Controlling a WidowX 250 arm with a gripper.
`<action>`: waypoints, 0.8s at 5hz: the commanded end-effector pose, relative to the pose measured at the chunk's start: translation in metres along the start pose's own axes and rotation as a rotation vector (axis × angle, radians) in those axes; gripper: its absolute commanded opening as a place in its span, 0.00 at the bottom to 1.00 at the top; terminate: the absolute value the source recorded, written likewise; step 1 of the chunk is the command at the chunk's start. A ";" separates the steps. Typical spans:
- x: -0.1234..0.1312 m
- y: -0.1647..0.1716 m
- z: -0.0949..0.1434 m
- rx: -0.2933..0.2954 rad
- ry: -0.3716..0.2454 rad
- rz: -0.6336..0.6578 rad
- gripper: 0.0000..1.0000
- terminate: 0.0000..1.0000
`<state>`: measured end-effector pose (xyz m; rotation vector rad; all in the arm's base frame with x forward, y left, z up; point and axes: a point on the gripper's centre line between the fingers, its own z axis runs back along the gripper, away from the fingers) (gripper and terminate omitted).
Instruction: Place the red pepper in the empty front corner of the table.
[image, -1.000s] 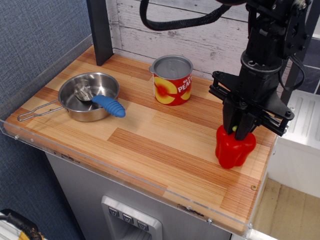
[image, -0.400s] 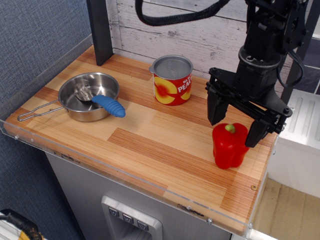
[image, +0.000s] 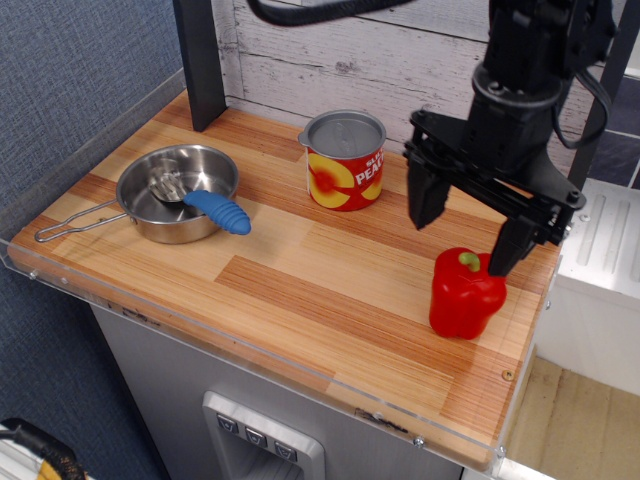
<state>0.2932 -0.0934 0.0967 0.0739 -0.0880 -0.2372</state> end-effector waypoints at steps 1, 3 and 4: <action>-0.027 0.037 0.038 0.014 -0.073 0.148 1.00 0.00; -0.064 0.100 0.026 0.043 -0.011 0.333 1.00 0.00; -0.083 0.108 0.021 0.044 -0.018 0.366 1.00 0.00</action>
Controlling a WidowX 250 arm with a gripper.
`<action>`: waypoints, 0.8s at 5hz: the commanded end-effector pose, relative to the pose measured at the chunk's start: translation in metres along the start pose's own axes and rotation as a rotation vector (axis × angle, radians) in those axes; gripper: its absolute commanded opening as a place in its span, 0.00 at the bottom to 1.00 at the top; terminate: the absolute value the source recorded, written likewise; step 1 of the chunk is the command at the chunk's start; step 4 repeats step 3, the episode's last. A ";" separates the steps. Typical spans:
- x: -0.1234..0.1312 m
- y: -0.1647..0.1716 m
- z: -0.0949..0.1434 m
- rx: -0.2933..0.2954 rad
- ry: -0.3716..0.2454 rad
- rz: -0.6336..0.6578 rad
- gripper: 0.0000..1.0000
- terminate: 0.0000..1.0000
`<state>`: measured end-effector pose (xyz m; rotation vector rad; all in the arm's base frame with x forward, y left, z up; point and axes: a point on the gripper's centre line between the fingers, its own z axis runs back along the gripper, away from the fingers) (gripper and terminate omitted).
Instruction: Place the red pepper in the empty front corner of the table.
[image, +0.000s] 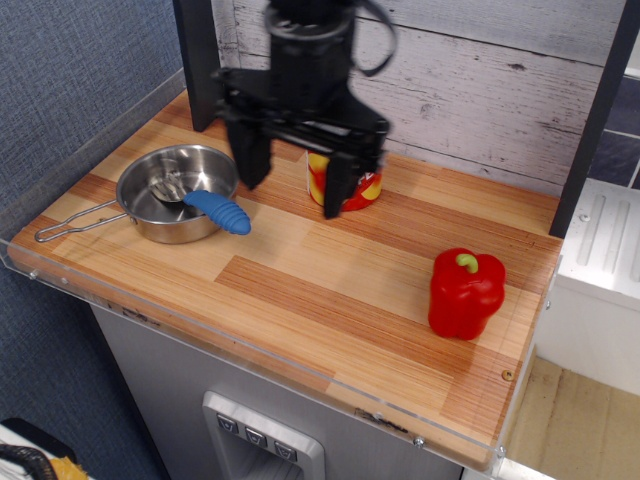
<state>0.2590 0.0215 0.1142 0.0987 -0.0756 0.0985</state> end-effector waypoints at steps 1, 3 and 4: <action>-0.022 0.014 -0.002 -0.011 -0.027 0.000 1.00 0.00; -0.022 0.014 -0.002 -0.011 -0.027 0.000 1.00 1.00; -0.022 0.014 -0.002 -0.011 -0.027 0.000 1.00 1.00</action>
